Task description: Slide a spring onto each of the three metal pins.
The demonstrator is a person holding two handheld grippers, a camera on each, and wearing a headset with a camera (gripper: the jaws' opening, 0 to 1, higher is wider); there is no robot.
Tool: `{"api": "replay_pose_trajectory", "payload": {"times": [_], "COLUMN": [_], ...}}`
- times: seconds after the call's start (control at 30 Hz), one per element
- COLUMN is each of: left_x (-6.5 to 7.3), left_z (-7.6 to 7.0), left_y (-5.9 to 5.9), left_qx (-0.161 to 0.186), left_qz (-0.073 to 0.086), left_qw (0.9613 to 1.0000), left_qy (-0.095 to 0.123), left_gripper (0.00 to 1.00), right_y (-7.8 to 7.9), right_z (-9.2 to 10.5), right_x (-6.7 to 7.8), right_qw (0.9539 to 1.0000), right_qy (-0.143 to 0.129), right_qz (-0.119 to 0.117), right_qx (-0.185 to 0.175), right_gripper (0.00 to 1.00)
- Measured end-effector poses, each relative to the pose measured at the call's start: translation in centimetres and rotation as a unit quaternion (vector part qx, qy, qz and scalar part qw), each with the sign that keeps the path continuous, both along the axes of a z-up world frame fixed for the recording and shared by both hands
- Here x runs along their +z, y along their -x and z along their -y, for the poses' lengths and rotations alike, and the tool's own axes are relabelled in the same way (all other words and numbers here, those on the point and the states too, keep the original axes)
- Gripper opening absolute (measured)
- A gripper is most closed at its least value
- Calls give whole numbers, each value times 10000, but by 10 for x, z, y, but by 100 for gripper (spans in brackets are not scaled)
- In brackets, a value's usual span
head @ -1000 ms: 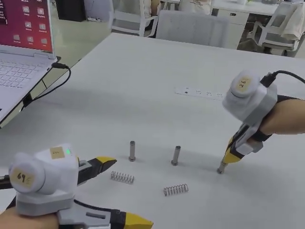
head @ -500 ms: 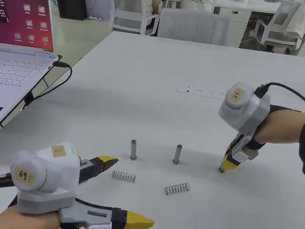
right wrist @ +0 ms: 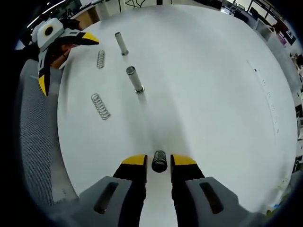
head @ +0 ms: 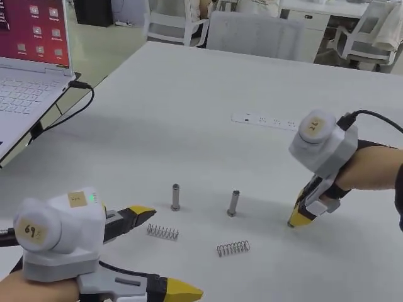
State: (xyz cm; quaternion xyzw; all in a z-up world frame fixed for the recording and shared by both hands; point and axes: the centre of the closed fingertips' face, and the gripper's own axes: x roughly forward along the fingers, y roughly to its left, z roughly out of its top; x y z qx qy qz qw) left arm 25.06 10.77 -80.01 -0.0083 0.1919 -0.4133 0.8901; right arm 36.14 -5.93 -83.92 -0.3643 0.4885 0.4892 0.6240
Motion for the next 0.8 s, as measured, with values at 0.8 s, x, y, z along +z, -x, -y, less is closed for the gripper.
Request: {"api": "replay_pose_trajectory", "payload": {"times": [0.8], "left_x": [3], "left_z": [2], "left_y": [2], "left_qx": [-35], "left_qz": [36], "left_qw": [10000], "left_qy": [3], "left_gripper": [93], "right_y": [4], "right_z": [-33], "right_x": [24], "right_qw": [9954], "right_qy": [-460], "right_qz": [485], "right_qx": [694], "right_gripper": [30]}}
